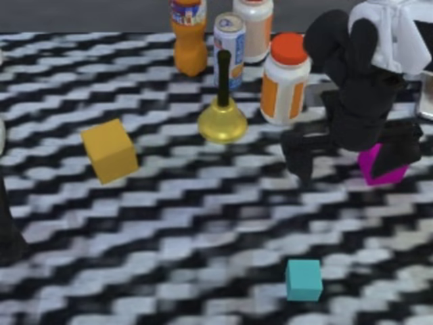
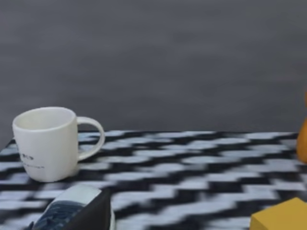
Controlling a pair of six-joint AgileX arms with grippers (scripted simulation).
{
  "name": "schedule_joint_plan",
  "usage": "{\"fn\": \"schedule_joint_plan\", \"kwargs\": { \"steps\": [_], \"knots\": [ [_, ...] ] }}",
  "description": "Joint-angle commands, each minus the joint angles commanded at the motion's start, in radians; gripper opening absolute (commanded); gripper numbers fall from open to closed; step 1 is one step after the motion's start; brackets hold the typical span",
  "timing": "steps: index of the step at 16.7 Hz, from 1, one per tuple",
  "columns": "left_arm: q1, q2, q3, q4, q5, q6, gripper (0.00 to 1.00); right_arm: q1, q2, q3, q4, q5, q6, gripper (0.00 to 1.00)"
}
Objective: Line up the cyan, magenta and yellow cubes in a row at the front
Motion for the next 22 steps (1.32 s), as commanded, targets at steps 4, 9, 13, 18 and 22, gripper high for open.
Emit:
{"fn": "schedule_joint_plan", "kwargs": {
  "steps": [4, 9, 13, 18, 22],
  "knots": [
    [0.0, 0.0, 0.0, 0.0, 0.0, 0.0, 1.0, -0.187, 0.129, 0.175, -0.051, -0.006, -0.234, 1.0],
    [0.0, 0.0, 0.0, 0.0, 0.0, 0.0, 1.0, -0.273, 0.179, 0.256, -0.068, -0.01, -0.324, 1.0],
    [0.0, 0.0, 0.0, 0.0, 0.0, 0.0, 1.0, -0.27, 0.176, 0.25, -0.063, -0.008, -0.322, 1.0],
    [0.0, 0.0, 0.0, 0.0, 0.0, 0.0, 1.0, -0.271, 0.232, 0.15, 0.097, -0.009, -0.321, 1.0],
    [0.0, 0.0, 0.0, 0.0, 0.0, 0.0, 1.0, -0.271, 0.283, 0.07, 0.224, -0.009, -0.321, 1.0]
  ]
}}
